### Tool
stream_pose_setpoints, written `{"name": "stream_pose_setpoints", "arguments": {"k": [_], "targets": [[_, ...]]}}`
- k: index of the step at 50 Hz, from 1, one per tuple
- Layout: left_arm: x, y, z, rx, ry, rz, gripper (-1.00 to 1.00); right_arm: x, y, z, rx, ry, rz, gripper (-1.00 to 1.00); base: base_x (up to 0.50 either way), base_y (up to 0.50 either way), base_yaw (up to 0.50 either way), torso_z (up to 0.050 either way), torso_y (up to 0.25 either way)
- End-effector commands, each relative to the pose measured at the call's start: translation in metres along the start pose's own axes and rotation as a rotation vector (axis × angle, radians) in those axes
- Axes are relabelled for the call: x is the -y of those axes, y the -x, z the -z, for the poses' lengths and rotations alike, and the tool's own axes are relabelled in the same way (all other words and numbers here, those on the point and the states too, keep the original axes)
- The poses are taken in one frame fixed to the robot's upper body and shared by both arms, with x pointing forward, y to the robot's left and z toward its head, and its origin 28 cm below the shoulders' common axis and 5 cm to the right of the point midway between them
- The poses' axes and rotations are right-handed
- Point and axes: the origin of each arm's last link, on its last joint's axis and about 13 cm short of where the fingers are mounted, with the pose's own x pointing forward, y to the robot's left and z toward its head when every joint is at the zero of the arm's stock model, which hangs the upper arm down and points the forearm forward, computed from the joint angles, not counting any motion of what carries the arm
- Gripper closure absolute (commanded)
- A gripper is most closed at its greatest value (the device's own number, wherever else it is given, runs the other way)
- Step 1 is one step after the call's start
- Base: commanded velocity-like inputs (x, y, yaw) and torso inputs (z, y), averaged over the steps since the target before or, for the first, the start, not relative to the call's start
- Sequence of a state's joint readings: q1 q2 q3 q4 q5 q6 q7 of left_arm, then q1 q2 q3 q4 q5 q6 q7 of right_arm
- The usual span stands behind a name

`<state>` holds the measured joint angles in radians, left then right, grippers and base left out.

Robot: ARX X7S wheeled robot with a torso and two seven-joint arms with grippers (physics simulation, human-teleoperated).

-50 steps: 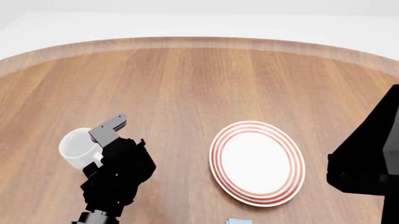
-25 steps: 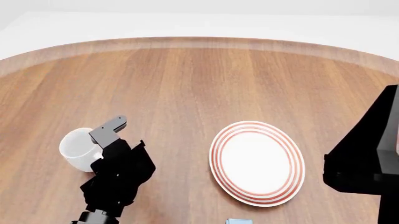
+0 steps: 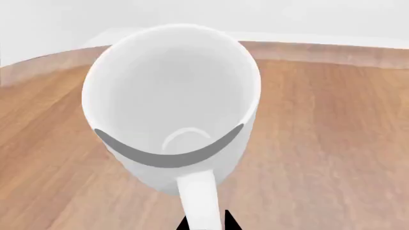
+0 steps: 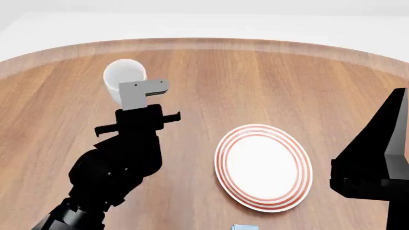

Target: Pick up the white mug and put it on the plate, and put the chocolate pudding to the right of the plate.

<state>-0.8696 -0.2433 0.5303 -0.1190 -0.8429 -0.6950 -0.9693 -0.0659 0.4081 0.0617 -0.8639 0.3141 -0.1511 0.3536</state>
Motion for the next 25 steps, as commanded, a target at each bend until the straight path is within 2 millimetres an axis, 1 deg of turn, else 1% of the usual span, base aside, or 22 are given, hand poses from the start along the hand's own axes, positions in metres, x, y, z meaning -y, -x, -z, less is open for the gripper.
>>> {"name": "stream_pose_setpoints", "arguments": {"k": [1,3,4,9,12,15,17,18,23,25], "targets": [[0.005,0.045,-0.032,0.255,-0.184,0.323,1.0,0.002,0.0,-0.002,0.016,0.022,-0.003,-1.0,0.0,0.0,0.0,0.0,0.0],[0.004,0.047,-0.034,0.274,-0.218,0.346,1.0,0.001,0.0,-0.002,0.017,0.022,-0.004,-1.0,0.0,0.0,0.0,0.0,0.0],[0.003,0.049,-0.038,0.284,-0.241,0.386,1.0,0.001,-0.001,-0.003,0.019,0.022,-0.004,-1.0,0.0,0.0,0.0,0.0,0.0],[0.006,0.05,-0.043,0.297,-0.305,0.454,1.0,0.001,-0.001,-0.003,0.019,0.024,-0.006,-1.0,0.0,0.0,0.0,0.0,0.0],[0.007,0.051,-0.052,0.332,-0.364,0.518,1.0,0.001,-0.002,-0.004,0.022,0.024,-0.005,-1.0,0.0,0.0,0.0,0.0,0.0],[0.007,0.048,-0.064,0.35,-0.434,0.556,1.0,0.001,-0.002,-0.004,0.023,0.023,-0.004,-1.0,0.0,0.0,0.0,0.0,0.0],[0.007,0.047,-0.069,0.337,-0.445,0.597,1.0,0.001,-0.002,-0.004,0.022,0.022,-0.004,-1.0,0.0,0.0,0.0,0.0,0.0],[0.007,0.045,-0.072,0.346,-0.481,0.597,1.0,0.001,-0.002,-0.004,0.023,0.022,-0.005,-1.0,0.0,0.0,0.0,0.0,0.0],[0.007,0.038,-0.078,0.311,-0.549,0.631,1.0,0.001,-0.002,-0.004,0.025,0.024,-0.007,-1.0,0.0,0.0,0.0,0.0,0.0],[0.007,0.034,-0.082,0.295,-0.569,0.671,1.0,0.001,-0.002,-0.004,0.025,0.024,-0.006,-1.0,0.0,0.0,0.0,0.0,0.0]]}}
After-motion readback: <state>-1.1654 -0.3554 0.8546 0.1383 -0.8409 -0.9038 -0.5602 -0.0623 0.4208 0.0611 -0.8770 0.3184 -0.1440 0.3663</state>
